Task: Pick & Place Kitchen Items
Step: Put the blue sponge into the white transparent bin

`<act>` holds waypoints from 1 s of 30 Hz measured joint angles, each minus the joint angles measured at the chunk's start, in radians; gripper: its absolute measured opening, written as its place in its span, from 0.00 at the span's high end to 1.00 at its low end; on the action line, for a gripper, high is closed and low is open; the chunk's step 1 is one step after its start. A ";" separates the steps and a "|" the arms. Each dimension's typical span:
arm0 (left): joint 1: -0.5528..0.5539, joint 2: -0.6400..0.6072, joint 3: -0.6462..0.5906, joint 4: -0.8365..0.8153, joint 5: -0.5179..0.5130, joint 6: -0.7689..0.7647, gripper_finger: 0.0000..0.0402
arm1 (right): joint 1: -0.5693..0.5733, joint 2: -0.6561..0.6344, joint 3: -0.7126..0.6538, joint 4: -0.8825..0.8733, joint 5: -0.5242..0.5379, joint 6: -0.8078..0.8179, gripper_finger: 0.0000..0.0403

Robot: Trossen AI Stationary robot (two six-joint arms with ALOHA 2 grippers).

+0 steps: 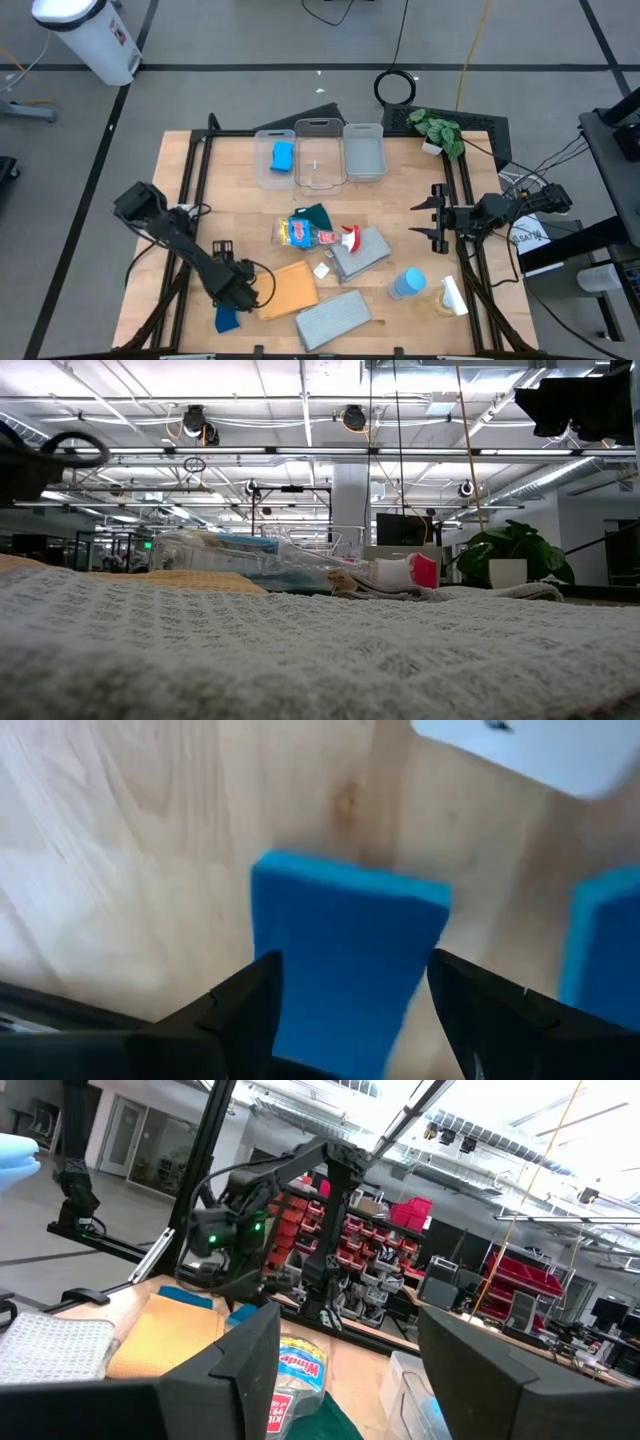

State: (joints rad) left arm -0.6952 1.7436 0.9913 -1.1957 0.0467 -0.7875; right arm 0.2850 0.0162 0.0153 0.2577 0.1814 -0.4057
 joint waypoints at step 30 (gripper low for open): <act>0.467 -0.436 -0.167 0.215 -0.089 -0.274 0.37 | 0.000 0.000 0.000 0.000 0.000 0.000 0.48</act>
State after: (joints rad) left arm -0.2286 1.3077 0.8244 -0.9804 -0.0423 -1.0615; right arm 0.2852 0.0162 0.0154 0.2577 0.1814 -0.4055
